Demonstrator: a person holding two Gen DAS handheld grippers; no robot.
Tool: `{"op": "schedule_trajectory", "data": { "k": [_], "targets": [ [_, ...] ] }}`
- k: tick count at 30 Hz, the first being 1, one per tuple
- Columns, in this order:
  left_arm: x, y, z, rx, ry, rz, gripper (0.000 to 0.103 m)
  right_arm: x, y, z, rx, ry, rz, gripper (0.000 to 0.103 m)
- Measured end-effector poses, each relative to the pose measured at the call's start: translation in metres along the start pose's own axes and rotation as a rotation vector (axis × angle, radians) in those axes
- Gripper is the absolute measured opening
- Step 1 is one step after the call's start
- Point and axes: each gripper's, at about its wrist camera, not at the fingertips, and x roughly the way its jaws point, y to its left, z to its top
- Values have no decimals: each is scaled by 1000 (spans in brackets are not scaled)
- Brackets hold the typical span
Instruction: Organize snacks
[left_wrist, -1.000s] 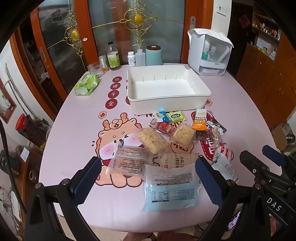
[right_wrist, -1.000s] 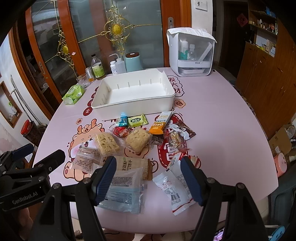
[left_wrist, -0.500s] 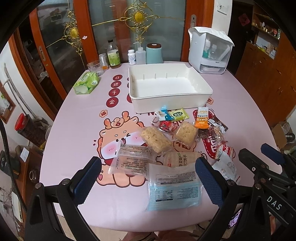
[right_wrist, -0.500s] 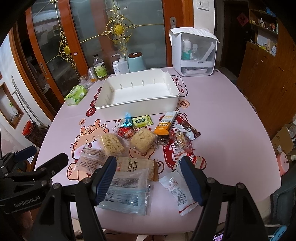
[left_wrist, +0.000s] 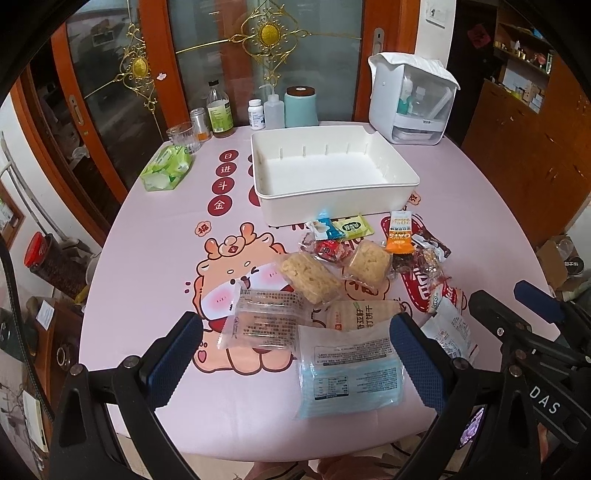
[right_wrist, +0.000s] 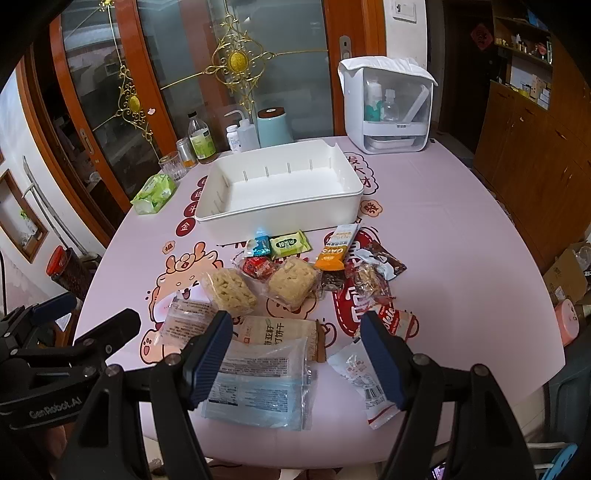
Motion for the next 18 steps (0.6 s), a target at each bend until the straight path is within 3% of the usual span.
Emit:
{"op": "schedule_trajectory", "data": {
  "k": [18],
  "targets": [
    [-1, 22, 9, 20, -8, -23, 101, 15, 19, 4, 37, 30, 53, 72]
  ]
}}
